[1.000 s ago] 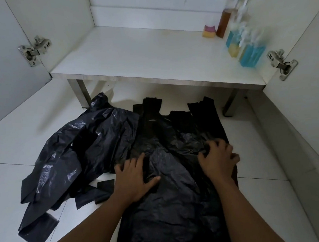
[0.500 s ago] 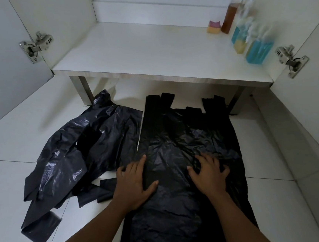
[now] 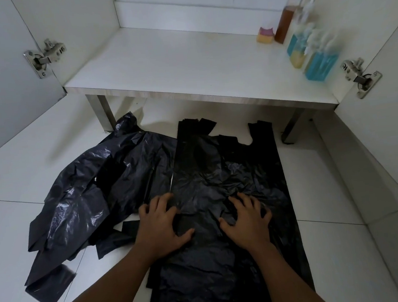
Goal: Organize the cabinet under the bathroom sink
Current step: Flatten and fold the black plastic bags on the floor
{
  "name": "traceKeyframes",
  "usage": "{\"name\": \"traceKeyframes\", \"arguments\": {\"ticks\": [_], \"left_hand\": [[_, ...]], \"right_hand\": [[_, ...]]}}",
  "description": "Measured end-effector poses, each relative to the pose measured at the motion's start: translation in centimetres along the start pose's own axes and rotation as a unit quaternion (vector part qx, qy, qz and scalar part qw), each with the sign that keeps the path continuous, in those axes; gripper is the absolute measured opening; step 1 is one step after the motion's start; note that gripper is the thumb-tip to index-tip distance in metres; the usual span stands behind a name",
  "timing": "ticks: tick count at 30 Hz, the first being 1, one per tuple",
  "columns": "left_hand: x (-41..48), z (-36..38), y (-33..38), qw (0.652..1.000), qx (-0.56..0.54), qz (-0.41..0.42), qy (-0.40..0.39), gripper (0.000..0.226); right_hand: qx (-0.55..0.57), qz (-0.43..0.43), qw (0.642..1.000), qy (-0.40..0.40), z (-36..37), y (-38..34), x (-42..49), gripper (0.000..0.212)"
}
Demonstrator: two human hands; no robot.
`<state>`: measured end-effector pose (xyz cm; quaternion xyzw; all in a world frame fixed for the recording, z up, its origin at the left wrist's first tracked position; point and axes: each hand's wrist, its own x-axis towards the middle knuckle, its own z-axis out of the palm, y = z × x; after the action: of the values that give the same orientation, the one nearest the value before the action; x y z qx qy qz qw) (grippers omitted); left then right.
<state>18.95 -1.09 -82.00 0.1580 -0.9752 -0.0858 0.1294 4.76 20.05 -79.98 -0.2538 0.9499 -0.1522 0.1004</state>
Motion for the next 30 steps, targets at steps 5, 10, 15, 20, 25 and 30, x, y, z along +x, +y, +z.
{"name": "traceKeyframes", "arguments": {"ticks": [5,10,15,20,25,30], "left_hand": [[0.1,-0.3,0.5,1.0,-0.003,0.009,0.005,0.066],[1.0,-0.4,1.0,0.994,-0.055,-0.083,-0.043,0.087],[5.2,-1.4,-1.4,0.977,-0.084,-0.152,-0.121,0.103],[7.3,-1.3,-3.0,0.959,-0.059,-0.244,-0.135,0.092],[8.4,-0.6,-0.4,0.986,-0.046,-0.16,-0.021,0.079],[13.5,-0.3,0.5,0.987,-0.075,-0.127,-0.07,0.066]], "right_hand": [[-0.008,0.007,0.998,0.062,0.5,-0.7,-0.9,0.067],[-0.011,0.004,0.998,0.054,1.9,-0.4,-1.4,0.066],[-0.027,-0.012,0.994,0.103,2.6,-0.3,-1.9,0.062],[-0.039,-0.006,0.994,0.098,2.8,-0.2,-1.8,0.062],[-0.046,0.006,0.996,0.075,2.6,-0.3,-1.6,0.066],[-0.045,0.008,0.996,0.081,2.8,-0.2,-1.7,0.063]]}}
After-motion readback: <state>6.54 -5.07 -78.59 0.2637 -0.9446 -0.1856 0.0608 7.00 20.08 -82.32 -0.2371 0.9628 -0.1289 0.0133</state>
